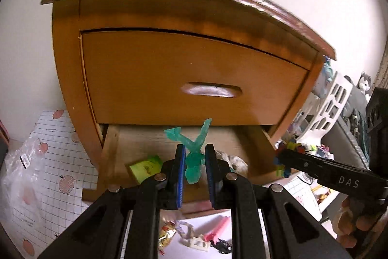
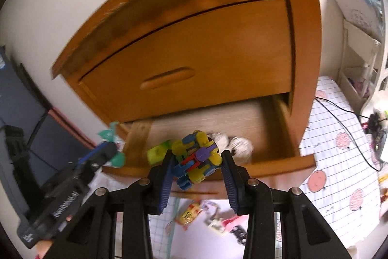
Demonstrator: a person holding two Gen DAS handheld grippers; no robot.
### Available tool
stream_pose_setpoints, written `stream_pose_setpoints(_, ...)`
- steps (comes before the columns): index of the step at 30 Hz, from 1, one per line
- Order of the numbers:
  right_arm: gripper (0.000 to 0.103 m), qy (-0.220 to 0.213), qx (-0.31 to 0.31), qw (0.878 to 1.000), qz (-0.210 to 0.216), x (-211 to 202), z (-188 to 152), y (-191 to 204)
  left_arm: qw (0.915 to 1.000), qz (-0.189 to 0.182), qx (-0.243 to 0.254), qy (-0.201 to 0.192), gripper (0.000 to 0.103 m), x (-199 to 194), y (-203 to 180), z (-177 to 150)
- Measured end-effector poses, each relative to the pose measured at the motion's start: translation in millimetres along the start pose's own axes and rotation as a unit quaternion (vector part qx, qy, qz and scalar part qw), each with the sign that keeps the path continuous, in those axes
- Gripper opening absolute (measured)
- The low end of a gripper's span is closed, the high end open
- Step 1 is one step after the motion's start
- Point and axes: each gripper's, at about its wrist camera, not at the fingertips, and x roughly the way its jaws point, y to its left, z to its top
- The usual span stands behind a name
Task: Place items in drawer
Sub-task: 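Lift the cube and green figure toward the open drawer with both tools, then open both tools to drop the cube and figure into the drawer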
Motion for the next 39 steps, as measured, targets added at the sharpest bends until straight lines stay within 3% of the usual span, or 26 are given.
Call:
stream_pose_setpoints(12, 0.043, 0.027, 0.018, 0.998, -0.047, 44.5, 19.4, -16.7, 0.9990, 0.030, 0.001, 0.031, 0.019, 44.9, 10.3, 5.4)
stream_pose_setpoints(16, 0.046, 0.028, 0.009, 0.998, -0.052, 45.3, 19.4, -16.3, 0.9989, 0.032, -0.002, 0.033, 0.041, 46.9, 14.3, 2.4)
stream_pose_setpoints(18, 0.054, 0.028, 0.006, 0.998, -0.055, 44.4, 17.4, -16.4, 0.9989, 0.033, -0.004, 0.032, 0.044, 46.9, 16.0, 1.2)
stream_pose_setpoints(22, 0.060, 0.029, 0.003, 0.998, -0.058, 45.6, 15.1, -15.9, 0.9988, 0.035, -0.014, 0.031, 0.063, 46.3, 20.2, -0.1)
stream_pose_setpoints(33, 0.100, 0.023, -0.012, 0.997, -0.066, 46.1, 8.4, -13.8, 0.9969, 0.073, -0.026, 0.017, 0.091, 42.3, 28.7, -5.1)
stream_pose_setpoints(36, 0.103, 0.021, -0.019, 0.997, -0.069, 45.6, 6.2, -11.9, 0.9960, 0.085, -0.027, 0.007, 0.103, 40.4, 31.1, -7.2)
stream_pose_setpoints(39, 0.103, 0.018, -0.025, 0.997, -0.072, 45.0, 3.7, -10.6, 0.9954, 0.093, -0.025, -0.004, 0.103, 36.8, 31.1, -8.5)
